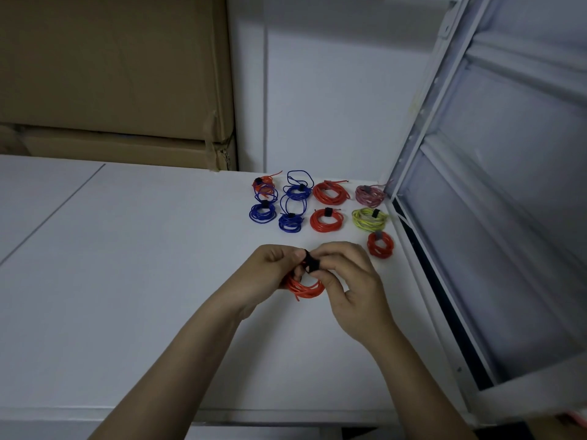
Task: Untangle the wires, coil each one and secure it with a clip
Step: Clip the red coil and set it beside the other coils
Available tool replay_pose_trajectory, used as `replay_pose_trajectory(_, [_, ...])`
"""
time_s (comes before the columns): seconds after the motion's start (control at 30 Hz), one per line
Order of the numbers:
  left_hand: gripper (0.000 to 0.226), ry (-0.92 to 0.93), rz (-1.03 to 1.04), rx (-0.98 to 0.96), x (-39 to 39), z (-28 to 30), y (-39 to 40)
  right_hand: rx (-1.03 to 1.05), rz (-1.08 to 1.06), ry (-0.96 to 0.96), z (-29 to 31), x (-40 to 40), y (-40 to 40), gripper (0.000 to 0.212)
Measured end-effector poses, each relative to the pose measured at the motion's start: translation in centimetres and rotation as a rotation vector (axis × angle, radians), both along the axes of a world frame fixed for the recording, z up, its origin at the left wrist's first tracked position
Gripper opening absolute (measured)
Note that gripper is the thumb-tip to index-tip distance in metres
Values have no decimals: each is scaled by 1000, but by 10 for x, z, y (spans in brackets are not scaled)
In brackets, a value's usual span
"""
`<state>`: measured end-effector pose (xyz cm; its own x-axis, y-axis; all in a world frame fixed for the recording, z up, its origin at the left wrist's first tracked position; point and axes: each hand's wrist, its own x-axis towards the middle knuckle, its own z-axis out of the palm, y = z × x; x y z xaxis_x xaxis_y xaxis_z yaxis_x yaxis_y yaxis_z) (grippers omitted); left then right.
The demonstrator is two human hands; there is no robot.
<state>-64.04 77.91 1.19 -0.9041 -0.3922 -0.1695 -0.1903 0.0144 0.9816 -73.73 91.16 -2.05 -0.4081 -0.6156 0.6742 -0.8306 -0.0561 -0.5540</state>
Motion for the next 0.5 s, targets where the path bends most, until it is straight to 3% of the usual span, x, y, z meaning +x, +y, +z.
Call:
replay_pose_trajectory(0.13, [35,-11,-34,-198,-2,3,4,-20,-18,-28,2,-4,-2,18])
replay_pose_trajectory(0.5, [30,100,19,-323,-6,4,10,-136,-73,-38,-2,7,4,15])
